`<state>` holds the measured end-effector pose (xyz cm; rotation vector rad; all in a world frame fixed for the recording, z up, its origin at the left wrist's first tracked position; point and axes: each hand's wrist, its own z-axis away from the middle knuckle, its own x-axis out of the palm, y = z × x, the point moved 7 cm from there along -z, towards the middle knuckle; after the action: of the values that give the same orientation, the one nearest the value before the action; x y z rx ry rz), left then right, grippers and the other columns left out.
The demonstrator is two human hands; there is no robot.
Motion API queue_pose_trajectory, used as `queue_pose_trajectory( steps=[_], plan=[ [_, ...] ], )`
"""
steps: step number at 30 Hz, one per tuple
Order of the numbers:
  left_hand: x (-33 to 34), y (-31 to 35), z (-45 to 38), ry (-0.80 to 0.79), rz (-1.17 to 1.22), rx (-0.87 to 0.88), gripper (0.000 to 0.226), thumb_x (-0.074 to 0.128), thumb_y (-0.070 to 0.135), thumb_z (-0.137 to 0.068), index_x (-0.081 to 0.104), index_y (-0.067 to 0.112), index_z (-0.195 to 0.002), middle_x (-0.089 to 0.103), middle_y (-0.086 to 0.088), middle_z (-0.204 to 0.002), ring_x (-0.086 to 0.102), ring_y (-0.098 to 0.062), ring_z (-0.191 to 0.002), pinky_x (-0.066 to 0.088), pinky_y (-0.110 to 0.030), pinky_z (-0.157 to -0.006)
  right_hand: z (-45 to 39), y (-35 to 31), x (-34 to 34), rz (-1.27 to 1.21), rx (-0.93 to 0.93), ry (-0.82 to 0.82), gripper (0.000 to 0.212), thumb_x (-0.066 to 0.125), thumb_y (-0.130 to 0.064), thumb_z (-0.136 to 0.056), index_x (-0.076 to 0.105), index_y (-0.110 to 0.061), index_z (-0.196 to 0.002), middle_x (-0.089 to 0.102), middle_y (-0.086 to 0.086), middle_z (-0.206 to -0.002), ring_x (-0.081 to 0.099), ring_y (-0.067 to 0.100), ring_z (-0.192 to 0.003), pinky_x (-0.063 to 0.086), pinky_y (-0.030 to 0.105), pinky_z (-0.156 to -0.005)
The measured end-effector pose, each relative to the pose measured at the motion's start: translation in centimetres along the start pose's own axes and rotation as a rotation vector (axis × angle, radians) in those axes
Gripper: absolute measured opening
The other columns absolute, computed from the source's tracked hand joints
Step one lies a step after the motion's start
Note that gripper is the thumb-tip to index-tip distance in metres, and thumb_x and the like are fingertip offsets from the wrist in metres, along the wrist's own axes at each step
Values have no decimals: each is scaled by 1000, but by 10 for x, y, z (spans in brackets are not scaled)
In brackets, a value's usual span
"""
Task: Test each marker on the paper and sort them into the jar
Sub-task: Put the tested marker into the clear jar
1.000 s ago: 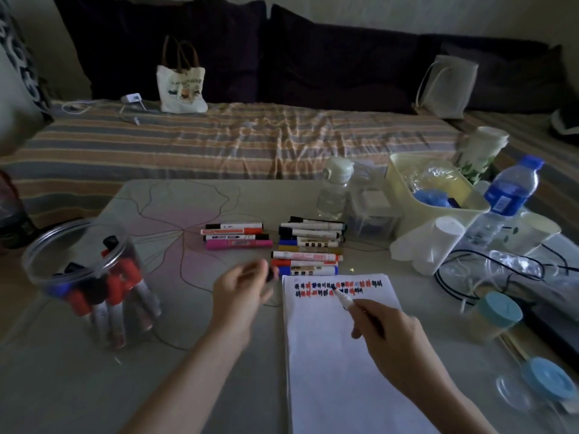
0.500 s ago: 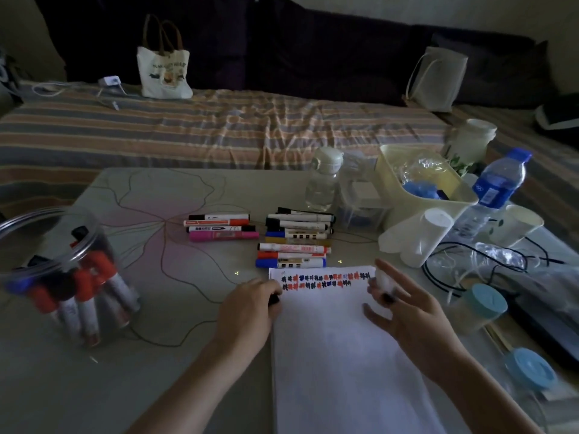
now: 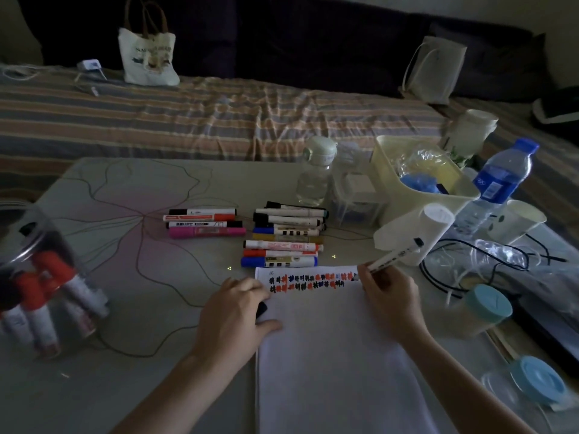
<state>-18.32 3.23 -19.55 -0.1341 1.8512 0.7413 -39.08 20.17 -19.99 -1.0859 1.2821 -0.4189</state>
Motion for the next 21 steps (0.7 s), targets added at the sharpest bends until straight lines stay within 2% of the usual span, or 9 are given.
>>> queue_pose_trajectory(
  steps=[5, 10, 18, 21],
  plan=[
    [2, -2, -1, 4, 7, -6, 56, 77, 54, -70, 69, 22, -115, 61, 15, -114, 50, -7, -104, 37, -16, -79, 2, 9, 4, -67, 15, 8, 27, 66, -37, -89, 69, -15, -73, 68, -1, -61, 63, 12, -57, 49, 25, -55],
    [1, -1, -1, -14, 3, -15, 57, 75, 55, -71, 68, 23, -117, 59, 16, -117, 48, -6, -106, 35, -16, -79, 1, 14, 8, -68, 2, -9, 16, 70, -36, -86, 69, -23, -76, 72, -6, -67, 69, 10, -64, 58, 35, -69],
    [1, 1, -1, -30, -4, -16, 58, 75, 55, -71, 68, 21, -118, 59, 14, -119, 49, -7, -109, 38, -16, -82, 2, 10, 9, 16, -63, -27, 20, 69, -36, -87, 71, -17, -80, 70, -5, -68, 67, 14, -68, 52, 26, -62],
    [-1, 1, 0, -27, -9, -21, 58, 76, 54, -71, 68, 21, -118, 60, 13, -119, 50, -8, -110, 41, -18, -82, 3, 7, 8, 38, -98, 2, 15, 69, -34, -87, 70, -20, -81, 69, -6, -72, 67, 12, -70, 55, 30, -66]
  ],
)
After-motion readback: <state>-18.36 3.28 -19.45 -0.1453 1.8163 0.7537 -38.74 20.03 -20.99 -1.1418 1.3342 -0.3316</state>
